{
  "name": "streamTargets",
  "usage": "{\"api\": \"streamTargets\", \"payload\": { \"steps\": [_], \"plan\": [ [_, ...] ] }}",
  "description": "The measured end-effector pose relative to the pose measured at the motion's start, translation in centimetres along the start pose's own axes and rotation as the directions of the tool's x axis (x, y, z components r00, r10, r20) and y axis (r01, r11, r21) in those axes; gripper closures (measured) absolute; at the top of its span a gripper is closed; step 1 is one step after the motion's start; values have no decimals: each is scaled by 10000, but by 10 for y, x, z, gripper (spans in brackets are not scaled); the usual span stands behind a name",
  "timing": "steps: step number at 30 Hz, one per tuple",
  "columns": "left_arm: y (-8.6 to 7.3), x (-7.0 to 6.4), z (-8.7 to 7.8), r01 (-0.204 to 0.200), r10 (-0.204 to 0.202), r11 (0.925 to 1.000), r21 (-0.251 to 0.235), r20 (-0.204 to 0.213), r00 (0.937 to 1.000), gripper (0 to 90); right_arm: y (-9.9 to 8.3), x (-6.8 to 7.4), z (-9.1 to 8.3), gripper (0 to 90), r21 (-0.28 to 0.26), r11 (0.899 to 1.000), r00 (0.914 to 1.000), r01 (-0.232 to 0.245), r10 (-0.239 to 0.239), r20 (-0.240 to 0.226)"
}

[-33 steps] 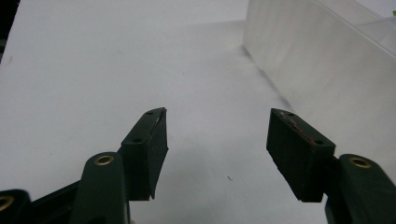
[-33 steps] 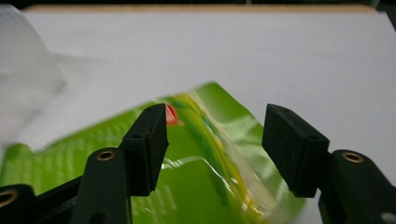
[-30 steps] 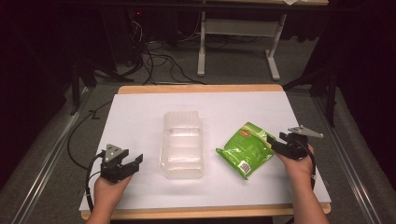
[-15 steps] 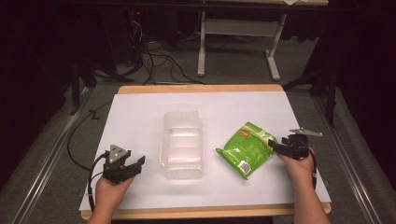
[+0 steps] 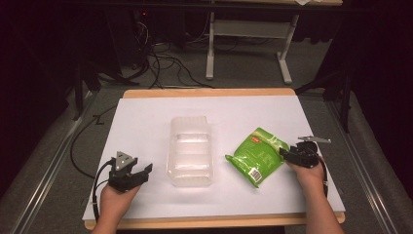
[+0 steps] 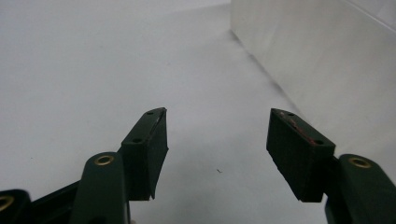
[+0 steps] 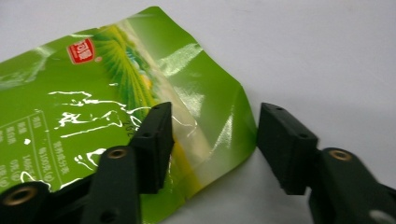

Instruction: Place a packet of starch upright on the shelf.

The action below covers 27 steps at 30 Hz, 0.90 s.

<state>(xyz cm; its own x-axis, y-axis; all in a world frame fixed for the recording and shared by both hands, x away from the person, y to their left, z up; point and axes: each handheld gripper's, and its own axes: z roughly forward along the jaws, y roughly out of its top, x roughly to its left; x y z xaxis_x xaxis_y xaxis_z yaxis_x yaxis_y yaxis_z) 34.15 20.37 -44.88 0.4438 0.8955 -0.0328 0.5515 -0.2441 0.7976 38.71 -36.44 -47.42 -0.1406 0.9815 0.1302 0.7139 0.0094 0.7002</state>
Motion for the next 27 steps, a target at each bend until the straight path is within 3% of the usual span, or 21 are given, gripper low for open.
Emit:
{"api": "streamTargets", "payload": {
  "steps": [5, 9, 12, 18, 20, 24, 27],
  "plan": [
    [0, 0, 1, 3, -3, 10000, 64, 31, 10000, 389, 0, 2, 1, 607, 7, 10000, 9996, 35, -35, 268],
    [0, -1, 2, 18, -18, 10000, 52, 37, 10000, 389, 0, 3, 1, 699, 13, 10000, 9998, -69, 69, 204],
    [0, -1, 2, 10, -10, 10000, 63, 33, 10000, 388, 0, 3, 0, 832, 67, 9995, 9989, -319, 321, -339],
    [0, 0, 2, 22, -22, 10000, 44, 44, 10000, 389, 1, 8, -3, 855, -197, 9998, 9980, -62, 50, -623],
    [0, -1, 2, 38, -38, 10000, 48, 46, 10000, 388, 1, 6, -6, 861, -322, 9992, 9961, -246, 218, -858],
    [0, -1, 1, -1, 1, 10000, 63, 57, 10000, 388, 0, 1, -12, 872, -644, 9940, 9843, -889, 778, -1582],
    [0, 0, 1, 47, -47, 10000, 40, 42, 10000, 388, -1, 0, -17, 888, -1087, 9893, 9807, -976, 771, -1796]
  ]
}}
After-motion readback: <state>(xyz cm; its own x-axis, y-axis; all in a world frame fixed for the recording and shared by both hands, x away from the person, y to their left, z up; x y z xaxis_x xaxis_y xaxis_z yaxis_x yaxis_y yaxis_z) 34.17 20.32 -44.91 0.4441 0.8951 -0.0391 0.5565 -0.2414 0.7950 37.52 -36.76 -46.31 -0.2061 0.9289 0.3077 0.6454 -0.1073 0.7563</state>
